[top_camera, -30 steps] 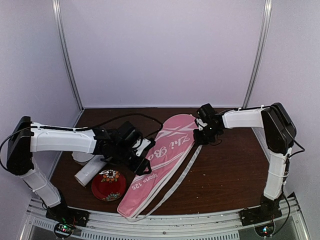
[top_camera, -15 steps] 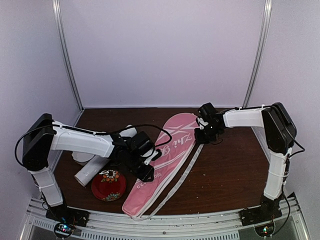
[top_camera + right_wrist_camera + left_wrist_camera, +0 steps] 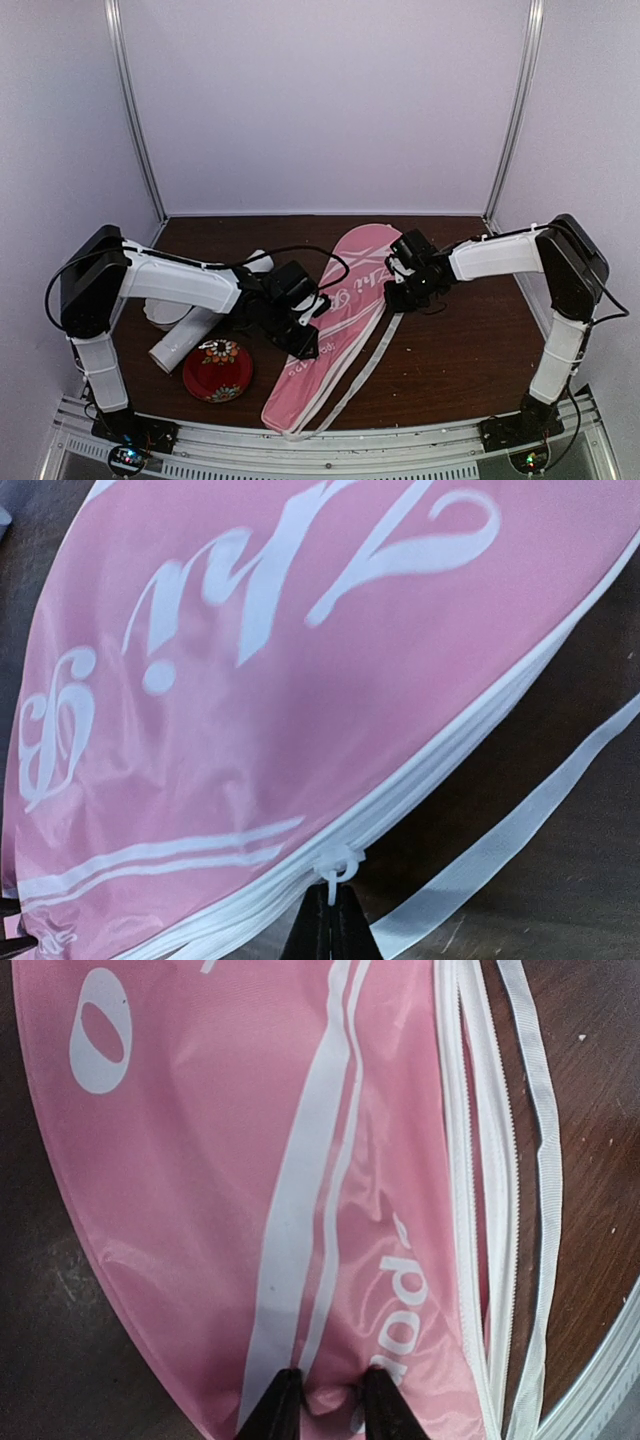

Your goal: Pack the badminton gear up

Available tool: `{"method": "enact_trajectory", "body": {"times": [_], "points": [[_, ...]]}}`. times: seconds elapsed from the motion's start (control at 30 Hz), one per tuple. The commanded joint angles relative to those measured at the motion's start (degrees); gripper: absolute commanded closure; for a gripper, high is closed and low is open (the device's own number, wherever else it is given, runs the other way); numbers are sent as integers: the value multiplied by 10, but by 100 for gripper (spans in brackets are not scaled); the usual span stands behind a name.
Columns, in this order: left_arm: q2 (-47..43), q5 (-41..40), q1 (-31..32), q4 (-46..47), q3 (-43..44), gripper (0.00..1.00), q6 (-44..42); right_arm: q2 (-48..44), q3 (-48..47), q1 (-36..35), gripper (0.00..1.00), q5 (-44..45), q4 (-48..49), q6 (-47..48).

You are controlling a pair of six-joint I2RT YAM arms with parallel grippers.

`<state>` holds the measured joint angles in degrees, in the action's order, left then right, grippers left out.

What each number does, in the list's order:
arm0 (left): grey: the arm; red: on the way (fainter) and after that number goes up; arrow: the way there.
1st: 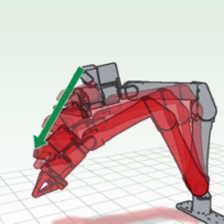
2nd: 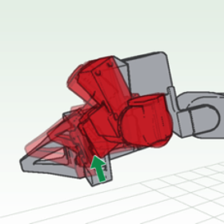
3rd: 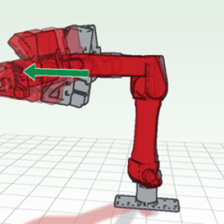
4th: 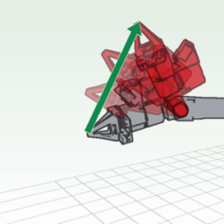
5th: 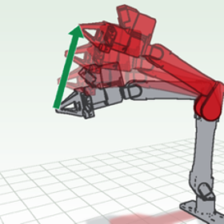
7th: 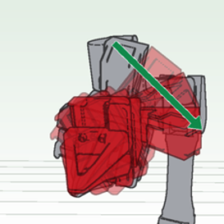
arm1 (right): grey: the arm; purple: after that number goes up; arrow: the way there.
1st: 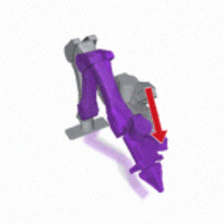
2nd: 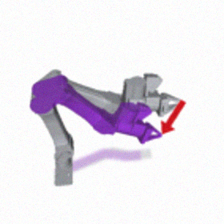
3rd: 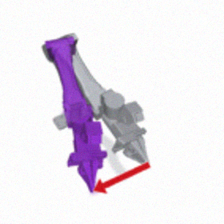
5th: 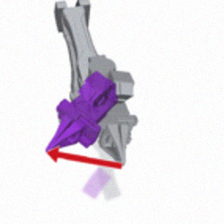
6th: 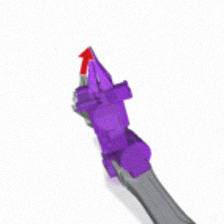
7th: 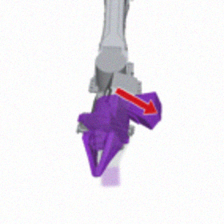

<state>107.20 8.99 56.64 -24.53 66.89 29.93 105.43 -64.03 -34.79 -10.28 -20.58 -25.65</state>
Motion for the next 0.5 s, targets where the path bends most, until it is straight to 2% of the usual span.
{"method": "enact_trajectory", "body": {"times": [0.0, 0.13, 0.33, 0.4, 0.47], "points": [[38, 23, -11, 50, 14, 76, 11, -35, 44, -33, 100, -33, 53, -39], [58, 55, -24, 78, 24, 77, 14, -29, 33, -30, 100, -28, 46, -32], [84, 92, -44, 106, 73, 75, -10, 15, -47, 20, 100, -26, 8, -4], [80, 95, -48, 99, 91, 73, -31, 33, -70, 33, 100, -25, -4, 8], [63, 84, -48, 79, 105, 65, -61, 45, -82, 44, 100, -24, -11, 16]]}}
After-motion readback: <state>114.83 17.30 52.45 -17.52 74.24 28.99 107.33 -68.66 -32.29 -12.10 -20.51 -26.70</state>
